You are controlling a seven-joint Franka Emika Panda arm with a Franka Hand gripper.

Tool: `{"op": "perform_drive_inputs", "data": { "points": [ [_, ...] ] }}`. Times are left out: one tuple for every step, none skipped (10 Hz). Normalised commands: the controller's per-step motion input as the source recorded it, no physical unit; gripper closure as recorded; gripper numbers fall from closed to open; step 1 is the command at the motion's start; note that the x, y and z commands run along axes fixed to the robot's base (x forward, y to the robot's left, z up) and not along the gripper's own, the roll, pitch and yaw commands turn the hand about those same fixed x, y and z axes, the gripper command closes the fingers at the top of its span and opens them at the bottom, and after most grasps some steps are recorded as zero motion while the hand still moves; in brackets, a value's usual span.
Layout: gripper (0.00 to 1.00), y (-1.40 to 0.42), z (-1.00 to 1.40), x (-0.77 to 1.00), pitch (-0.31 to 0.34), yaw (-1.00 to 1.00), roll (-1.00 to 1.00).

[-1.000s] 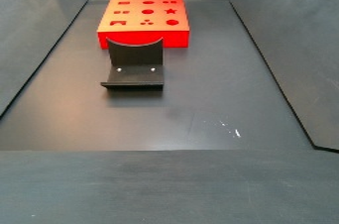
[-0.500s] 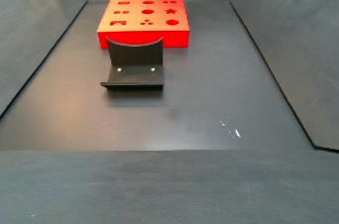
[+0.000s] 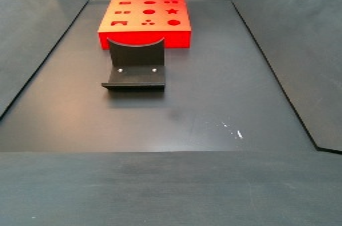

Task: Insert the square-circle object.

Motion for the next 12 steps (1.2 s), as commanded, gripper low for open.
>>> {"op": "perform_drive_inputs", "data": {
  "points": [
    [1.00,0.00,-0.03,0.00,0.000,0.00,0.00],
    [1.00,0.00,-0.09,0.00,0.000,0.00,0.00],
    [1.00,-0.01,-0.21,0.00,0.000,0.00,0.01],
    [1.00,-0.14,-0.30,0.00,0.023,-0.04,0.12],
    [1.00,-0.09,-0.35,0.00,0.000,-0.06,0.04],
    [1.00,-0.05,-0.31,0.00,0.000,-0.02,0.02],
    [1.00,0.00,-0.32,0.00,0.000,0.00,0.01],
    [1.00,0.00,-0.28,0.00,-0.001,0.00,0.00],
    [1.00,0.11,-0.17,-0.07,-0.010,0.00,-0.03],
    [1.00,0.08,-0.17,-0.05,-0.026,0.00,-0.07],
    [1.00,0.12,-0.13,0.00,-0.033,0.01,-0.10],
    [1.00,0.08,-0.11,0.00,-0.037,0.00,-0.10]
  ]
}}
